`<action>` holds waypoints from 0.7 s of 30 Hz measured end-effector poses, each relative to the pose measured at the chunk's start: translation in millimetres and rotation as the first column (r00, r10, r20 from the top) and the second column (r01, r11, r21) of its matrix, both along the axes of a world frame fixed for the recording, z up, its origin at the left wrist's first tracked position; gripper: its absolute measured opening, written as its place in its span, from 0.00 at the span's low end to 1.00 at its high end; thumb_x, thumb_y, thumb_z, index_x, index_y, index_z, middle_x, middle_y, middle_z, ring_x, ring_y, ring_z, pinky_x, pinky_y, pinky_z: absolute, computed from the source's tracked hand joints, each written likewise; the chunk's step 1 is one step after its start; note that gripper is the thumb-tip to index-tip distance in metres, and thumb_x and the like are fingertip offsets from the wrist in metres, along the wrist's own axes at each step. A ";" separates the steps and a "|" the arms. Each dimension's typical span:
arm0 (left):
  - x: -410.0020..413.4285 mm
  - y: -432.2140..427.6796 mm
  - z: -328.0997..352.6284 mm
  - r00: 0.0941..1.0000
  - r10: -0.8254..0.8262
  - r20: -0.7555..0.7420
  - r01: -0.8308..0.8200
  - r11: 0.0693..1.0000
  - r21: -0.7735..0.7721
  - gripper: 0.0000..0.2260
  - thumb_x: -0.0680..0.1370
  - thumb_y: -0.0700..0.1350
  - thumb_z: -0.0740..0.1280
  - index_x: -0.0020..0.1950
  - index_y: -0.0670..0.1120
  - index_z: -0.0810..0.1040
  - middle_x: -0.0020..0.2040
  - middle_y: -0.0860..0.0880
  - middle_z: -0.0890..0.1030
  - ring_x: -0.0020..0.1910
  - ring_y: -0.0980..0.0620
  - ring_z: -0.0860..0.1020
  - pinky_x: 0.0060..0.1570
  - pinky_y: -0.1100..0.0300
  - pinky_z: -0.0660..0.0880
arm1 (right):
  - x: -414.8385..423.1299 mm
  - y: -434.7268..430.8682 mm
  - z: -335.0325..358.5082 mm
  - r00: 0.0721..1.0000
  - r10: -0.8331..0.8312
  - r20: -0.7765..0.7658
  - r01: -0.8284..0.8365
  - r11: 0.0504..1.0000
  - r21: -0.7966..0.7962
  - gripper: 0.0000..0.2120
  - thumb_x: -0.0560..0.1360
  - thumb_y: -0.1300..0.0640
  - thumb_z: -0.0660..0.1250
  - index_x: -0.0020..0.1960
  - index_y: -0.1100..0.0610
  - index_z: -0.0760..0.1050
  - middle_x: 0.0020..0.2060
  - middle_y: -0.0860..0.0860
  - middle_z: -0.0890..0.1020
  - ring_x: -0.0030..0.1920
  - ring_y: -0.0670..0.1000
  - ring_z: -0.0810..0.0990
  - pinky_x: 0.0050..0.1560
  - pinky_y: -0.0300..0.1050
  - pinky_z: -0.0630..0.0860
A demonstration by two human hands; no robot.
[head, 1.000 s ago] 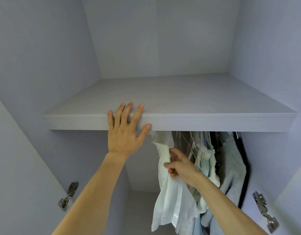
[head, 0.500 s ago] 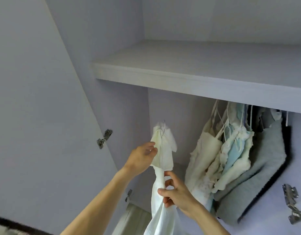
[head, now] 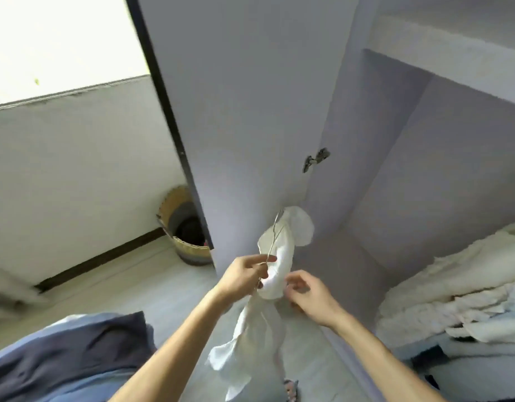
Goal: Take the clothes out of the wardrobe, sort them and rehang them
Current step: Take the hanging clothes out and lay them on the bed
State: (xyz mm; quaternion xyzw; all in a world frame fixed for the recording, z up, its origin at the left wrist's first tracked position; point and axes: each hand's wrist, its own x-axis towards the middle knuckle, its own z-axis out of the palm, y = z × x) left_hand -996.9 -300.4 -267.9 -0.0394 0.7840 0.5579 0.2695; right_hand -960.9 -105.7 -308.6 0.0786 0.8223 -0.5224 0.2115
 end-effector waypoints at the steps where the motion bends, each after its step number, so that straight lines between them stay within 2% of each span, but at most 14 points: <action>1: 15.7 -21.5 -2.0 0.999 0.043 0.017 -0.044 0.999 0.021 0.18 0.79 0.39 0.59 0.58 0.55 0.84 0.39 0.52 0.76 0.32 0.55 0.72 0.34 0.65 0.70 | -3.1 -11.6 1.8 0.998 0.004 -0.063 0.000 0.998 0.057 0.09 0.76 0.55 0.72 0.53 0.45 0.76 0.50 0.49 0.81 0.36 0.46 0.82 0.46 0.44 0.79; 3: 51.2 -61.1 -5.4 0.990 0.125 0.066 -0.129 0.990 0.050 0.17 0.78 0.40 0.61 0.56 0.56 0.85 0.38 0.53 0.76 0.34 0.55 0.72 0.34 0.65 0.68 | -9.5 -38.5 6.4 0.980 0.061 -0.190 -0.036 0.990 0.135 0.13 0.76 0.54 0.72 0.58 0.45 0.74 0.57 0.49 0.77 0.40 0.44 0.82 0.44 0.29 0.75; 5: 90.8 -96.6 -8.4 0.974 0.200 0.107 -0.208 0.975 0.077 0.16 0.77 0.40 0.62 0.56 0.56 0.85 0.39 0.52 0.76 0.35 0.54 0.71 0.35 0.67 0.68 | -15.8 -68.1 8.0 0.934 0.234 -0.270 -0.176 0.959 0.222 0.21 0.76 0.52 0.71 0.67 0.46 0.72 0.63 0.48 0.71 0.50 0.45 0.82 0.50 0.24 0.71; 6: 111.4 -112.7 -10.4 0.965 0.231 0.121 -0.242 0.966 0.088 0.16 0.78 0.40 0.62 0.56 0.55 0.85 0.40 0.52 0.76 0.36 0.54 0.71 0.36 0.68 0.68 | -16.4 -85.1 7.6 0.886 0.371 -0.277 -0.281 0.906 0.317 0.24 0.76 0.48 0.70 0.70 0.44 0.70 0.67 0.47 0.68 0.60 0.48 0.78 0.57 0.27 0.68; 8: 152.4 -142.2 -14.4 0.948 0.285 0.140 -0.298 0.951 0.080 0.16 0.78 0.42 0.62 0.55 0.57 0.86 0.42 0.52 0.77 0.38 0.54 0.69 0.41 0.67 0.69 | -12.8 -124.2 2.3 0.712 0.670 -0.209 -0.477 0.680 0.557 0.29 0.74 0.35 0.62 0.74 0.39 0.65 0.75 0.47 0.62 0.72 0.53 0.62 0.71 0.43 0.61; 10: 193.9 -167.3 -16.4 0.920 0.358 0.160 -0.369 0.928 0.045 0.15 0.78 0.43 0.63 0.55 0.59 0.85 0.42 0.52 0.77 0.39 0.54 0.69 0.41 0.69 0.68 | 1.6 -168.0 -7.4 0.529 0.843 -0.099 -0.603 0.456 0.654 0.36 0.67 0.27 0.50 0.72 0.35 0.65 0.76 0.47 0.62 0.75 0.55 0.55 0.75 0.53 0.58; 11: 214.7 -178.3 -16.0 0.899 0.403 0.172 -0.415 0.909 0.039 0.15 0.78 0.43 0.63 0.55 0.58 0.86 0.42 0.53 0.77 0.38 0.55 0.69 0.39 0.70 0.67 | 11.6 -189.6 -11.8 0.453 0.888 -0.081 -0.647 0.391 0.654 0.36 0.66 0.25 0.47 0.70 0.35 0.68 0.75 0.47 0.65 0.76 0.55 0.56 0.76 0.55 0.58; 13: 257.9 -198.0 -13.1 0.848 0.496 0.185 -0.512 0.858 0.046 0.15 0.78 0.41 0.63 0.56 0.54 0.86 0.41 0.54 0.77 0.36 0.57 0.69 0.38 0.72 0.67 | 33.3 -230.4 -23.9 0.301 0.950 -0.079 -0.705 0.278 0.653 0.35 0.69 0.23 0.43 0.62 0.37 0.76 0.69 0.44 0.74 0.75 0.54 0.62 0.74 0.57 0.62; 15: 304.0 -214.8 -9.1 0.781 0.595 0.190 -0.611 0.790 0.040 0.15 0.79 0.41 0.62 0.56 0.53 0.86 0.38 0.57 0.76 0.36 0.58 0.68 0.40 0.70 0.68 | 56.2 -271.0 -32.7 0.145 0.984 -0.102 -0.735 0.176 0.654 0.33 0.74 0.25 0.42 0.57 0.40 0.78 0.62 0.41 0.78 0.70 0.52 0.69 0.71 0.54 0.66; 18: 376.1 -232.3 -6.9 0.639 0.749 0.174 -0.761 0.648 0.008 0.14 0.79 0.43 0.63 0.54 0.55 0.86 0.41 0.55 0.77 0.38 0.55 0.69 0.44 0.65 0.69 | 102.6 -326.9 -21.8 0.005 0.989 -0.150 -0.792 0.096 0.603 0.18 0.78 0.35 0.58 0.51 0.44 0.80 0.53 0.42 0.82 0.55 0.48 0.77 0.57 0.47 0.73; 21: 443.6 -235.5 -5.4 0.483 0.863 0.145 -0.874 0.486 0.016 0.10 0.79 0.45 0.65 0.53 0.53 0.86 0.41 0.55 0.77 0.39 0.53 0.70 0.44 0.64 0.70 | 155.3 -371.6 -8.9 -0.164 0.961 -0.225 -0.810 -0.001 0.586 0.12 0.78 0.40 0.64 0.46 0.46 0.80 0.47 0.42 0.82 0.43 0.47 0.75 0.47 0.44 0.67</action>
